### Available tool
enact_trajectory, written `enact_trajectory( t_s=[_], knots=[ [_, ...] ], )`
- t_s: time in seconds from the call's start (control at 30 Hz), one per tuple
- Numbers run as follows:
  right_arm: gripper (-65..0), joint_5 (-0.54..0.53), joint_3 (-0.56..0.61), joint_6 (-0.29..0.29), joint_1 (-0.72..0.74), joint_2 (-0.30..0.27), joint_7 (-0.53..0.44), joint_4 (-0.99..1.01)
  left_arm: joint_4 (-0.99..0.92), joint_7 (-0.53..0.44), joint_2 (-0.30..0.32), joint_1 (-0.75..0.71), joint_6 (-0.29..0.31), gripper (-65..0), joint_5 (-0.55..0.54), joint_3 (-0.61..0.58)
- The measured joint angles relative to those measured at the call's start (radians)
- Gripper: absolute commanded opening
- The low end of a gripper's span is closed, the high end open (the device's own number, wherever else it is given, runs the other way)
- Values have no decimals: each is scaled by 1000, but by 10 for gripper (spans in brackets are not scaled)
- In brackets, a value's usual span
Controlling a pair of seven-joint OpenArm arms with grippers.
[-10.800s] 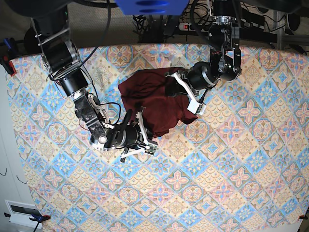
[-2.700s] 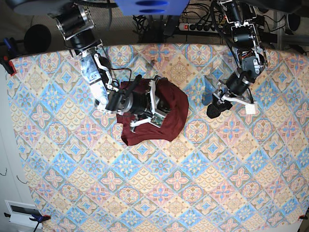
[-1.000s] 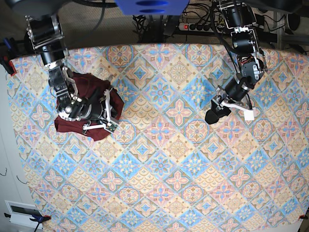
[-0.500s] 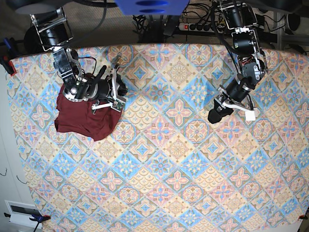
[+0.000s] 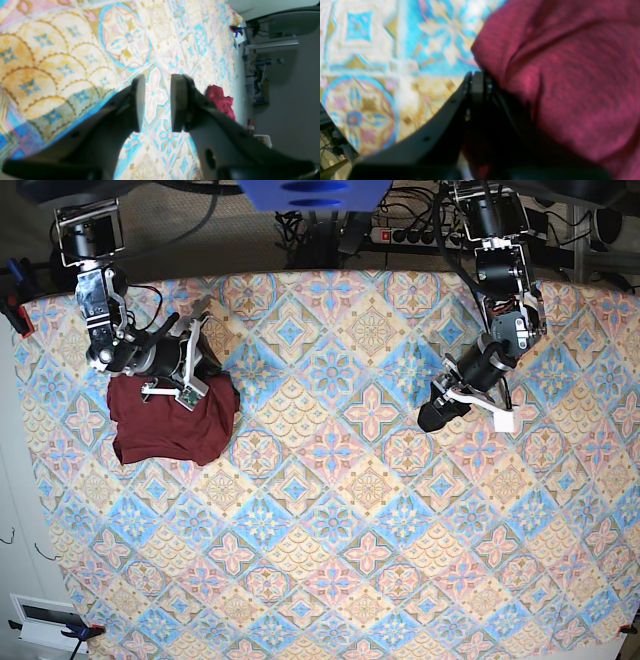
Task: Layout the t-shirt on the table in an organized manner, then fold the t-shirt properly
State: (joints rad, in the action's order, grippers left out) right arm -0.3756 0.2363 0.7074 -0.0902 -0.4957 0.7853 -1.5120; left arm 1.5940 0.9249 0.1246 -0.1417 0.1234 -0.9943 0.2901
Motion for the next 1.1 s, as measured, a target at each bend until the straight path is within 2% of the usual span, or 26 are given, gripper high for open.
enact_trajectory(
  t_s=[0.27, 0.43, 0.57, 0.73, 0.8, 0.87, 0.97, 1.1],
  knots=[
    [-650, 2, 1, 3, 2, -8, 16, -15, 0, -1, 1, 22, 0, -495, 5, -48],
    [-650, 61, 2, -5, -14, -14, 93, -113, 0, 0, 7, 13, -1, -496, 7, -99],
    [-650, 58, 1, -12, -63, -21, 87, -215, 45, 6, 54, -20, -3, -497, 7, -164],
    [-650, 57, 6, -6, -136, -17, 95, -294, 155, -1, 84, -92, -1, -498, 23, -180],
    [-650, 57, 1, -7, -151, -18, 91, -324, 192, 2, 98, -133, 3, -521, 31, -182],
    [-650, 54, -33, -8, -184, -14, 82, -352, 225, 6, 121, -182, -2, -569, 55, -183],
    [-650, 51, -156, -8, -292, -13, 81, -387, 275, 0, 158, -257, 0, -650, 69, -179],
    [-650, 63, -304, -13, -441, -19, 100, -408, 333, 0, 203, -352, 2, -650, 66, -177]
  ],
)
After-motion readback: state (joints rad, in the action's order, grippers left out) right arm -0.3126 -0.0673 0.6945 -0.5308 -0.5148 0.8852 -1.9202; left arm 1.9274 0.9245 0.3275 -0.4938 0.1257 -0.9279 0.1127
